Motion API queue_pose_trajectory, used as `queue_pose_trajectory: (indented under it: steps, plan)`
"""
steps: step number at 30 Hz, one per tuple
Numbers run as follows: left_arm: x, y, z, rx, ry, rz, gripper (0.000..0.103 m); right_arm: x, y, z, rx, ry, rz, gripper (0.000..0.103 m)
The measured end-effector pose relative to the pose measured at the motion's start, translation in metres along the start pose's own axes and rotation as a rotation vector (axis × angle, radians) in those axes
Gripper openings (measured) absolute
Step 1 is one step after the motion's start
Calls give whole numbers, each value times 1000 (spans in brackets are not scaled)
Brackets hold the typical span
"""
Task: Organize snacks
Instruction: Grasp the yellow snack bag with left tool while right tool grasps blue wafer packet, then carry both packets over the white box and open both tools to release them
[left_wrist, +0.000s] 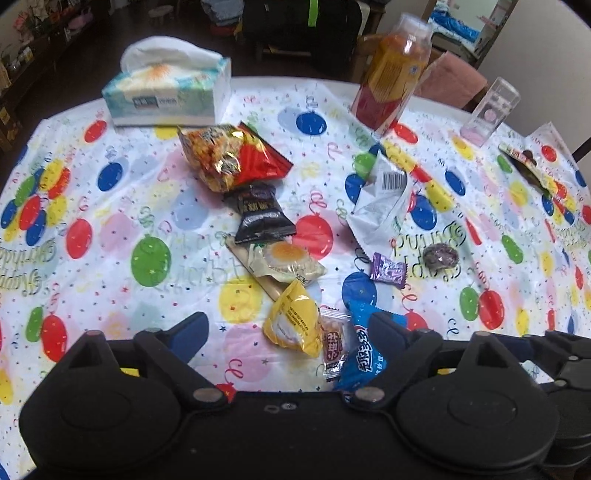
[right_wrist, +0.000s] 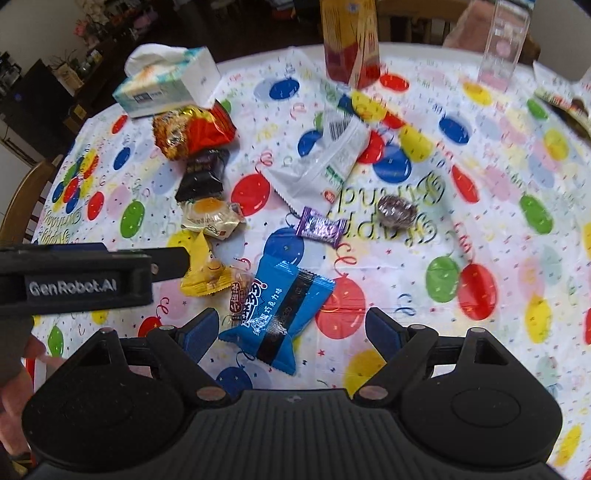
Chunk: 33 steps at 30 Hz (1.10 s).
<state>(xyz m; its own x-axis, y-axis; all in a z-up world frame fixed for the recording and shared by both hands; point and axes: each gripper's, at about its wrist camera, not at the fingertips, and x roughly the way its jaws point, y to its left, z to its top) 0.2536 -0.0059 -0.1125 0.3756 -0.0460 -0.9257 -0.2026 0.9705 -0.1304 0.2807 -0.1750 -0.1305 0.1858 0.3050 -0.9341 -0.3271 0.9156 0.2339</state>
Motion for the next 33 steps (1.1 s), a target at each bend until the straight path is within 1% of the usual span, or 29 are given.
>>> queue_pose_trajectory:
  steps: [3, 5, 9, 11, 13, 15, 16, 18, 20, 24, 28, 33]
  plan:
    - [14, -1, 2, -3, 31, -10, 78, 14, -1, 3, 21, 24, 5, 87]
    - [23, 0, 3, -18, 54, -19, 74, 22, -1, 3, 30, 35, -1, 87]
    - [38, 4, 4, -38, 90, -29, 59, 37, -1, 5, 56, 62, 18, 86]
    - [44, 7, 4, -53, 106, -35, 55, 42, 0, 6, 69, 75, 31, 82]
    - [49, 9, 4, -69, 118, -48, 47, 47, 1, 6, 76, 89, 33, 73]
    - [52, 10, 4, -72, 128, -60, 41, 52, 1, 6, 80, 101, 30, 68]
    - [53, 10, 3, -74, 129, -59, 39, 53, 1, 5, 83, 105, 29, 62]
    - [54, 11, 3, -76, 129, -66, 35, 56, 1, 5, 92, 115, 30, 55]
    - [53, 12, 3, -80, 127, -71, 34, 56, 1, 4, 101, 112, 28, 53]
    - [52, 12, 2, -74, 122, -61, 32, 54, 3, 4, 104, 106, 24, 45]
    - [47, 14, 0, -70, 108, -59, 31, 50, 3, 2, 105, 97, 16, 41]
    - [35, 19, -3, -73, 94, -74, 30, 37, 0, -1, 113, 75, 14, 40]
